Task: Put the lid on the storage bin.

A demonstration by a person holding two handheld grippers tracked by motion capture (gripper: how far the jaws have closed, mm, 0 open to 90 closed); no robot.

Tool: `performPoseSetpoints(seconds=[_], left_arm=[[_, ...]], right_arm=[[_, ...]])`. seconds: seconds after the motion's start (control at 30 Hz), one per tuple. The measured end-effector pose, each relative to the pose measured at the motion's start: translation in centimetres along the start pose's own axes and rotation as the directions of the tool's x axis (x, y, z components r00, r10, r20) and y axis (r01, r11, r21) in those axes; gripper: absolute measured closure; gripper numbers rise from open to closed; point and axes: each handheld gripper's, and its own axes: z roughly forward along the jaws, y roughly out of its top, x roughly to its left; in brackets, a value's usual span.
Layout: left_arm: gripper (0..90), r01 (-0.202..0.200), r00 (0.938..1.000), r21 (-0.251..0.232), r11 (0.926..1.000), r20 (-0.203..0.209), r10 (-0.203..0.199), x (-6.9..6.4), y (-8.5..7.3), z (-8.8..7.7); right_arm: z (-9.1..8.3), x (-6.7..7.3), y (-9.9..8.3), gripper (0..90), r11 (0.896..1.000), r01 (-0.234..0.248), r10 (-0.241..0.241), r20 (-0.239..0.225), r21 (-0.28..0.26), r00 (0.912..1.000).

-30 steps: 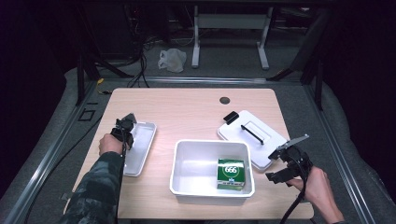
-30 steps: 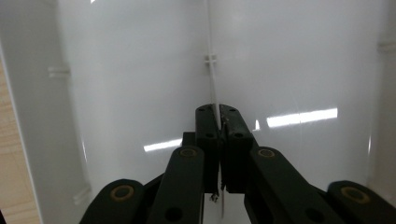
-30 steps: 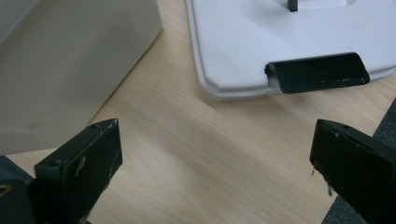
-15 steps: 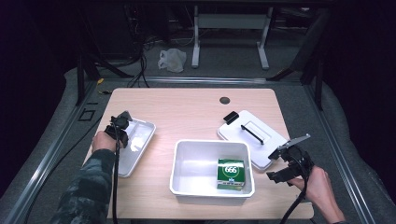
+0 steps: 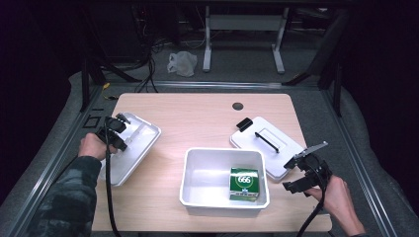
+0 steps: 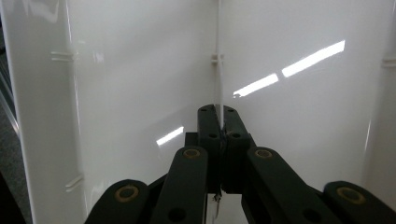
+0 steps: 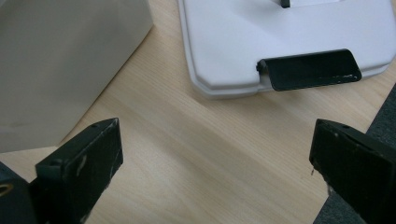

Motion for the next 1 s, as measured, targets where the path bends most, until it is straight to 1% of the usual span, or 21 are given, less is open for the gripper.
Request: performPoseSetpoints(seconds=[0.07,0.1,0.13,0.3,0.33,0.37,0.4,0.43,0.5,0.53,0.57,0.6,0.63,0.67,0.7,0.73,0.77,0.8,0.83,0.87,1.0], left_arm=[[89.1,-0.036,0.9993,-0.015,0.9992,0.007,0.036,-0.3,0.0,-0.8],[89.2,-0.073,0.9973,-0.028,0.9970,0.010,0.073,-0.7,0.2,-1.7],[89.2,-0.073,0.9973,-0.028,0.9970,0.010,0.073,-0.7,0.2,-1.7],[89.2,-0.141,0.9894,-0.063,0.9879,0.025,0.143,-1.9,0.6,-3.7],[89.2,-0.155,0.9872,-0.068,0.9856,0.027,0.157,-2.2,0.8,-4.2],[89.2,-0.188,0.9815,-0.073,0.9795,0.025,0.190,-2.8,1.0,-4.9],[89.1,-0.188,0.9815,-0.073,0.9795,0.025,0.190,-2.8,1.0,-4.9],[89.1,-0.203,0.9783,-0.073,0.9765,0.029,0.205,-3.1,1.1,-5.3],[89.1,-0.240,0.9685,-0.081,0.9674,0.049,0.244,-3.9,1.6,-6.2],[89.1,-0.240,0.9685,-0.081,0.9674,0.049,0.244,-3.9,1.6,-6.2],[89.1,-0.270,0.9600,-0.082,0.9594,0.053,0.275,-4.6,1.9,-6.7],[89.1,-0.270,0.9600,-0.082,0.9594,0.053,0.275,-4.6,1.9,-6.7],[89.2,-0.285,0.9556,-0.082,0.9550,0.053,0.290,-5.0,2.0,-7.0],[89.1,-0.316,0.9459,-0.083,0.9453,0.051,0.320,-5.8,2.4,-7.4],[89.1,-0.330,0.9407,-0.090,0.9397,0.052,0.335,-6.3,2.6,-7.6],[89.2,-0.330,0.9407,-0.090,0.9397,0.052,0.335,-6.3,2.6,-7.6],[89.1,-0.342,0.9359,-0.092,0.9351,0.055,0.348,-6.7,2.8,-7.8],[89.1,-0.356,0.9302,-0.098,0.9292,0.057,0.363,-7.2,2.9,-8.0],[89.1,-0.381,0.9193,-0.108,0.9181,0.060,0.389,-8.1,3.3,-8.4],[89.1,-0.381,0.9193,-0.108,0.9181,0.060,0.389,-8.1,3.3,-8.4],[89.1,-0.445,0.8891,-0.114,0.8882,0.062,0.454,-10.0,4.0,-9.3]], right_arm=[[0.0,0.0,0.0,2.5,1.000,0.001,-0.001,-0.002,0.000,1.0000],[0.0,0.0,-0.1,2.5,1.000,0.001,-0.001,0.000,0.003,1.0000],[0.0,0.0,-0.1,2.5,1.000,0.001,-0.001,0.000,0.003,1.0000],[0.0,0.0,0.0,2.6,1.000,0.003,-0.003,-0.003,0.009,1.0000],[0.0,0.0,0.0,2.6,1.000,0.004,-0.004,-0.005,0.008,1.0000],[0.0,-0.1,-0.1,2.6,1.000,0.004,-0.004,-0.004,0.011,1.0000],[0.0,-0.1,-0.1,2.6,1.000,0.004,-0.004,-0.004,0.011,1.0000],[0.1,-0.1,-0.1,2.6,1.000,0.002,-0.002,-0.008,0.015,1.0000],[0.1,-0.2,-0.1,3.7,1.000,0.010,-0.010,-0.006,0.018,0.9999],[0.1,-0.2,-0.1,3.7,1.000,0.010,-0.010,-0.006,0.018,0.9999],[0.2,-0.2,-0.1,3.6,1.000,0.007,-0.007,-0.007,0.022,1.0000],[0.2,-0.2,-0.1,3.6,1.000,0.007,-0.007,-0.007,0.022,1.0000],[0.2,-0.2,-0.1,3.4,1.000,0.007,-0.007,-0.008,0.025,0.9999],[0.2,-0.2,-0.1,3.1,1.000,0.006,-0.005,-0.008,0.026,1.0000],[0.2,-0.2,-0.2,3.1,1.000,0.005,-0.005,-0.009,0.026,0.9999],[0.2,-0.2,-0.2,3.1,1.000,0.005,-0.005,-0.009,0.026,0.9999],[0.2,-0.2,-0.2,2.8,1.000,0.006,-0.006,-0.008,0.028,0.9999],[0.2,-0.2,-0.2,2.8,1.000,0.006,-0.006,-0.010,0.029,0.9999],[0.3,-0.1,-0.2,2.7,1.000,0.007,-0.006,-0.011,0.030,0.9999],[0.3,-0.1,-0.2,2.7,1.000,0.007,-0.006,-0.011,0.030,0.9999],[0.4,0.0,-0.1,2.5,0.999,0.008,-0.007,-0.013,0.038,0.9999]])
